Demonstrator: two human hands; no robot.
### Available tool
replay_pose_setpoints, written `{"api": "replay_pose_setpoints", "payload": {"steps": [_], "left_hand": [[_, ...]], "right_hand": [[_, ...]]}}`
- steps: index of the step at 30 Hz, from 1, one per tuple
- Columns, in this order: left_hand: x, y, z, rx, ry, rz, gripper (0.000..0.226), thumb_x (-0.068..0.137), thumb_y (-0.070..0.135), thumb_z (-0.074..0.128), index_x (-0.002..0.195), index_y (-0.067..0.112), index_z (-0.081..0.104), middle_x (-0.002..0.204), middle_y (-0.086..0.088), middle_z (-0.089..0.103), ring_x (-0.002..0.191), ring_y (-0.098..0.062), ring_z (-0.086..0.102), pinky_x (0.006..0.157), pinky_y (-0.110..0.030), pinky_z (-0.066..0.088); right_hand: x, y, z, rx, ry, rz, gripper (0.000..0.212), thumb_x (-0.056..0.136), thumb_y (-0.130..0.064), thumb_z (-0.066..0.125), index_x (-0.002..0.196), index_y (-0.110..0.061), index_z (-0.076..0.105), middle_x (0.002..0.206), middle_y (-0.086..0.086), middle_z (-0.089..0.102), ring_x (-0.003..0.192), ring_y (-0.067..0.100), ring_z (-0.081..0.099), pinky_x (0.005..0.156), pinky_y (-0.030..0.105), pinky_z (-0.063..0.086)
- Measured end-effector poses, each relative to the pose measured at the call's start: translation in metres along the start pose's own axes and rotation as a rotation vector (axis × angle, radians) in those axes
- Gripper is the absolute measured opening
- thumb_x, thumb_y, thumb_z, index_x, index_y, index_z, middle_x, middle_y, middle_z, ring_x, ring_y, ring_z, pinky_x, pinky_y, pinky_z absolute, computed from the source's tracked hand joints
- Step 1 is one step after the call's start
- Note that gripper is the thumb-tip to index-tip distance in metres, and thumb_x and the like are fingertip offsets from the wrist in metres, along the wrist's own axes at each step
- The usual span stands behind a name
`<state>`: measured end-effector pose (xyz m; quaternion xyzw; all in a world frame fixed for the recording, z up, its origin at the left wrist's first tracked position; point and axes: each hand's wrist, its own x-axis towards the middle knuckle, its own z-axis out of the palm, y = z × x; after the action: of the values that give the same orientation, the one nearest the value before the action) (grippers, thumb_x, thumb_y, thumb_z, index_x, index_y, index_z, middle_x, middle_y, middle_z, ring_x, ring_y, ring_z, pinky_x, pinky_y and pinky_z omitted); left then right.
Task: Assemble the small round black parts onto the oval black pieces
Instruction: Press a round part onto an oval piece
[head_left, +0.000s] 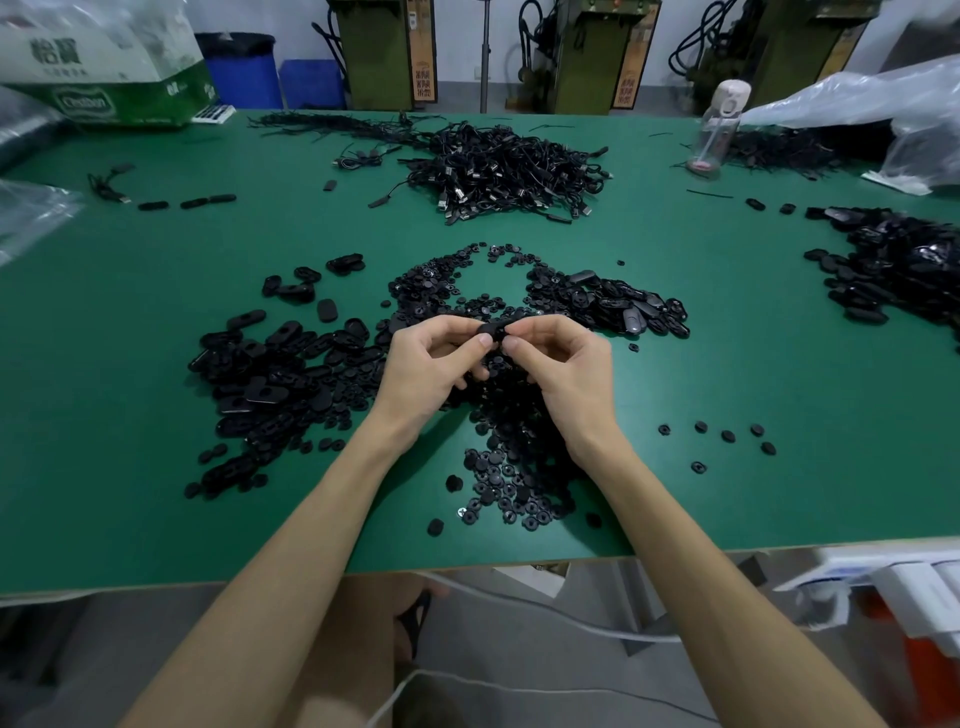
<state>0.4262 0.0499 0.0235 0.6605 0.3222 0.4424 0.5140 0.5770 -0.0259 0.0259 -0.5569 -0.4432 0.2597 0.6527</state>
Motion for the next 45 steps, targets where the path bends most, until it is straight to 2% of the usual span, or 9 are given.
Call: {"api": "replay_pose_setpoints", "payload": {"steps": [9, 18, 20, 24, 28, 32, 37, 41, 45], "left_hand": [[-0.0019, 0.0025, 0.0005, 0.032, -0.042, -0.013, 0.016, 0.093, 0.014, 0.077, 0.108, 0.010, 0.078, 0.088, -0.004, 0.080, 0.074, -0.018, 0.075, 0.061, -0.021, 0.052], [-0.0032, 0.0050, 0.0013, 0.050, -0.053, -0.014, 0.018, 0.091, 0.014, 0.078, 0.108, 0.008, 0.078, 0.085, -0.002, 0.080, 0.074, -0.016, 0.075, 0.062, -0.020, 0.052], [-0.0033, 0.0053, 0.0011, 0.047, -0.064, -0.012, 0.016, 0.092, 0.014, 0.078, 0.107, 0.011, 0.078, 0.084, -0.001, 0.079, 0.073, -0.016, 0.075, 0.062, -0.020, 0.052], [-0.0029, 0.0043, 0.0006, 0.036, -0.073, -0.014, 0.012, 0.092, 0.014, 0.077, 0.104, 0.015, 0.077, 0.081, 0.002, 0.079, 0.071, -0.014, 0.074, 0.061, -0.019, 0.052], [-0.0014, 0.0014, 0.0005, 0.055, -0.040, -0.024, 0.015, 0.095, 0.012, 0.073, 0.109, 0.006, 0.076, 0.082, -0.004, 0.078, 0.070, -0.015, 0.073, 0.061, -0.022, 0.052], [0.0006, -0.0006, -0.0015, 0.046, 0.008, -0.024, 0.012, 0.097, 0.013, 0.071, 0.105, 0.005, 0.075, 0.076, -0.007, 0.076, 0.064, -0.015, 0.069, 0.062, -0.027, 0.053], [0.0005, -0.0007, 0.0002, 0.043, 0.002, -0.024, 0.010, 0.097, 0.013, 0.071, 0.104, 0.007, 0.075, 0.084, -0.013, 0.077, 0.063, -0.017, 0.068, 0.060, -0.027, 0.053], [-0.0004, 0.0009, 0.0016, 0.069, -0.004, -0.017, 0.010, 0.095, 0.013, 0.074, 0.101, 0.006, 0.075, 0.077, -0.004, 0.076, 0.060, -0.015, 0.068, 0.057, -0.022, 0.051], [-0.0019, 0.0033, 0.0046, 0.123, -0.002, -0.011, 0.008, 0.095, 0.013, 0.074, 0.098, 0.006, 0.074, 0.070, 0.002, 0.075, 0.059, -0.014, 0.069, 0.057, -0.020, 0.051]], "right_hand": [[-0.0013, -0.0006, 0.0009, -0.102, 0.028, -0.046, 0.010, 0.088, -0.008, 0.079, 0.093, -0.017, 0.076, 0.086, -0.002, 0.077, 0.082, 0.015, 0.072, 0.077, 0.026, 0.058], [-0.0019, -0.0034, 0.0008, -0.140, 0.049, -0.025, 0.007, 0.089, -0.011, 0.077, 0.091, -0.018, 0.077, 0.084, -0.004, 0.076, 0.075, 0.004, 0.065, 0.073, 0.020, 0.052], [-0.0027, -0.0041, 0.0005, -0.146, 0.050, -0.024, 0.007, 0.088, -0.012, 0.078, 0.090, -0.019, 0.077, 0.083, -0.003, 0.075, 0.074, 0.006, 0.064, 0.072, 0.024, 0.052], [-0.0037, -0.0039, -0.0003, -0.160, 0.045, -0.029, 0.008, 0.088, -0.012, 0.079, 0.086, -0.019, 0.075, 0.083, 0.000, 0.074, 0.080, 0.024, 0.067, 0.078, 0.041, 0.057], [-0.0030, -0.0034, 0.0011, -0.180, 0.014, -0.062, 0.010, 0.088, -0.010, 0.078, 0.091, -0.020, 0.079, 0.097, -0.002, 0.071, 0.091, 0.021, 0.068, 0.087, 0.047, 0.056], [-0.0040, -0.0030, 0.0041, -0.252, -0.096, -0.099, 0.022, 0.093, -0.009, 0.071, 0.103, -0.026, 0.080, 0.109, -0.002, 0.066, 0.107, 0.021, 0.064, 0.096, 0.044, 0.052], [-0.0036, -0.0056, 0.0036, -0.210, -0.037, -0.087, 0.026, 0.095, -0.011, 0.069, 0.116, -0.025, 0.072, 0.104, -0.001, 0.069, 0.092, 0.004, 0.064, 0.083, 0.020, 0.050], [-0.0026, -0.0049, 0.0038, -0.236, -0.029, -0.037, 0.016, 0.096, -0.007, 0.067, 0.110, -0.015, 0.074, 0.094, -0.004, 0.075, 0.087, 0.010, 0.070, 0.083, 0.036, 0.058], [-0.0037, -0.0048, 0.0023, -0.268, 0.005, -0.068, 0.011, 0.096, -0.012, 0.070, 0.103, -0.016, 0.076, 0.090, -0.008, 0.074, 0.080, 0.003, 0.065, 0.078, 0.028, 0.054]]}}
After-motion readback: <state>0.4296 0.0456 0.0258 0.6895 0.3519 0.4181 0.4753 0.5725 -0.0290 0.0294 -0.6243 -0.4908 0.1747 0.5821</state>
